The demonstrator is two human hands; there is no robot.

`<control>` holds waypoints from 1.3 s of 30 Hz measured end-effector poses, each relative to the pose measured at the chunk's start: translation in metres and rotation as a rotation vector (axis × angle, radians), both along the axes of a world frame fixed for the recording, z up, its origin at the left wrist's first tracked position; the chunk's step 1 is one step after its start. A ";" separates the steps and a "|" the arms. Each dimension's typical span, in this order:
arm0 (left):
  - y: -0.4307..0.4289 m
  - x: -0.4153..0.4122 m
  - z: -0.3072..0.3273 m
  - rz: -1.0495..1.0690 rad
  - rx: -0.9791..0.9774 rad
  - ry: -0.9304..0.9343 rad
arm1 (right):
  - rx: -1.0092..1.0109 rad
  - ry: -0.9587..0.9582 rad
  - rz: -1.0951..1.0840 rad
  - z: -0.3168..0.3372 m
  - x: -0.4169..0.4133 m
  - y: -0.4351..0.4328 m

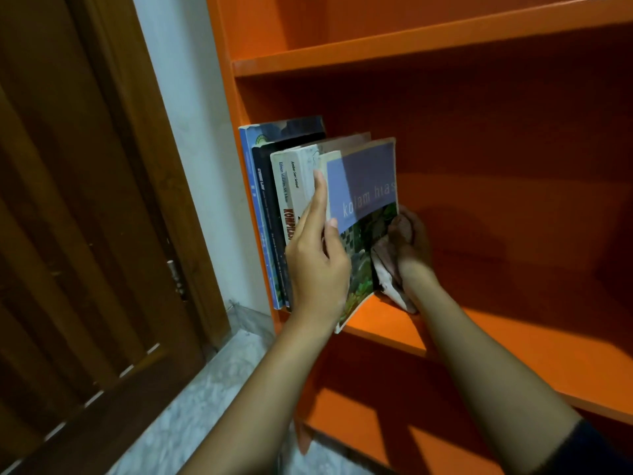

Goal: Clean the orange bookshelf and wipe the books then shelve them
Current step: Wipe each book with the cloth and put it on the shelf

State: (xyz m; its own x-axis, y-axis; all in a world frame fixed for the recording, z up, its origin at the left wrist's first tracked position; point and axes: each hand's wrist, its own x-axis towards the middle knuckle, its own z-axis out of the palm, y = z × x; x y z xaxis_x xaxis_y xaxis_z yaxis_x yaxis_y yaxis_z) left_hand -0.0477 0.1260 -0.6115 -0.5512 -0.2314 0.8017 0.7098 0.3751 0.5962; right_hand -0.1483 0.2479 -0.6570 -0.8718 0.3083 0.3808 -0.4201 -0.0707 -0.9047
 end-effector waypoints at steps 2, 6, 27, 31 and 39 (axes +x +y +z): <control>-0.002 -0.004 -0.001 0.073 -0.056 0.060 | 0.001 0.019 -0.023 -0.001 -0.004 -0.005; -0.011 -0.013 -0.005 0.206 -0.121 0.151 | -0.030 0.013 0.047 -0.002 -0.007 -0.009; -0.018 -0.053 -0.043 0.400 -0.396 0.206 | -0.051 0.084 0.071 -0.013 -0.013 -0.031; -0.017 -0.055 -0.044 0.408 -0.395 0.208 | -0.037 0.094 0.088 -0.014 -0.012 -0.031; -0.017 -0.056 -0.044 0.435 -0.410 0.210 | -0.034 0.109 0.121 -0.018 -0.016 -0.029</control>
State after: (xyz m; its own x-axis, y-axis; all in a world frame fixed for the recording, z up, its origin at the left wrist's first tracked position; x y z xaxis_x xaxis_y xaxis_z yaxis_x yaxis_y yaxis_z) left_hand -0.1042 0.1090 -0.6550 -0.2972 -0.0502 0.9535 0.5274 0.8239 0.2077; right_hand -0.1639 0.2185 -0.6746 -0.8574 0.2181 0.4662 -0.5023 -0.1566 -0.8504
